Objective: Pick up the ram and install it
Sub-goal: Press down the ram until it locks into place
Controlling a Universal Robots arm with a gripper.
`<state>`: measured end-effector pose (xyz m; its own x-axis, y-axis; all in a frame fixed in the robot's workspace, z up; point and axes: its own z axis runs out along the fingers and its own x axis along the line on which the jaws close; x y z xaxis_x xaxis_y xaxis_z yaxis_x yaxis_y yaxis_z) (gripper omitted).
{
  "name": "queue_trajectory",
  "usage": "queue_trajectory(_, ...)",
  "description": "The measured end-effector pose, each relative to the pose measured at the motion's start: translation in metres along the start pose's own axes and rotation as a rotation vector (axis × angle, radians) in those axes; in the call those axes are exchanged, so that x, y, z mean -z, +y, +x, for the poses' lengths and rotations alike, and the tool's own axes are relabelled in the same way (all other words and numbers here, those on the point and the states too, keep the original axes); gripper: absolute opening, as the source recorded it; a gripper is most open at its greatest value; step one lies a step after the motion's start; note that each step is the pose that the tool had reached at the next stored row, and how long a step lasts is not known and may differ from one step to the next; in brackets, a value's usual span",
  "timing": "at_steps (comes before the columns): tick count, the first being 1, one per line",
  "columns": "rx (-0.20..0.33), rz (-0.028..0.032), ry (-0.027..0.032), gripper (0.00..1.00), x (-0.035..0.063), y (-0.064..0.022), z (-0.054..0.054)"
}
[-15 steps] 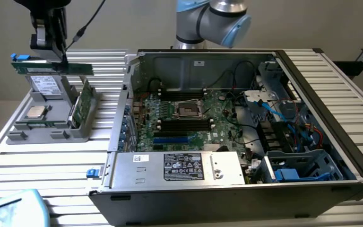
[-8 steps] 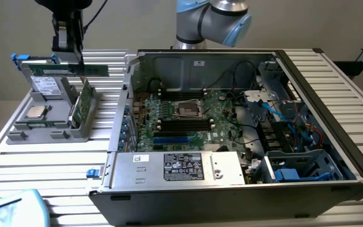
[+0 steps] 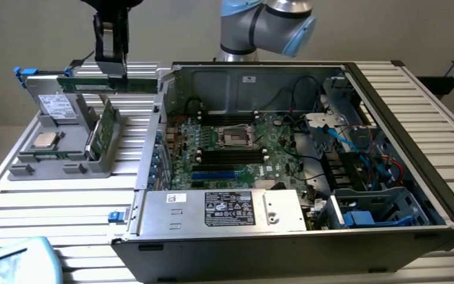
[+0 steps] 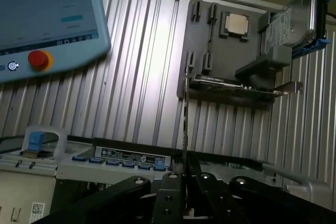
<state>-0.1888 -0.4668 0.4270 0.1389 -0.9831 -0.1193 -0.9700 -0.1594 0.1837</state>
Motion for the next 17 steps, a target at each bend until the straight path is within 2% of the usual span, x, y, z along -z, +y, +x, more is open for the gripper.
queue_trajectory(3,0.001,0.0009,-0.0063,0.14,0.0039,-0.0130,0.004)
queue_trajectory(7,0.004,0.0030,-0.0208,0.14,0.0078,-0.0300,0.008)
queue_trajectory(13,0.010,0.0068,-0.0479,0.14,0.0136,-0.0562,0.014)
queue_trajectory(17,0.015,0.0102,-0.0702,0.14,0.0172,-0.0737,0.017)
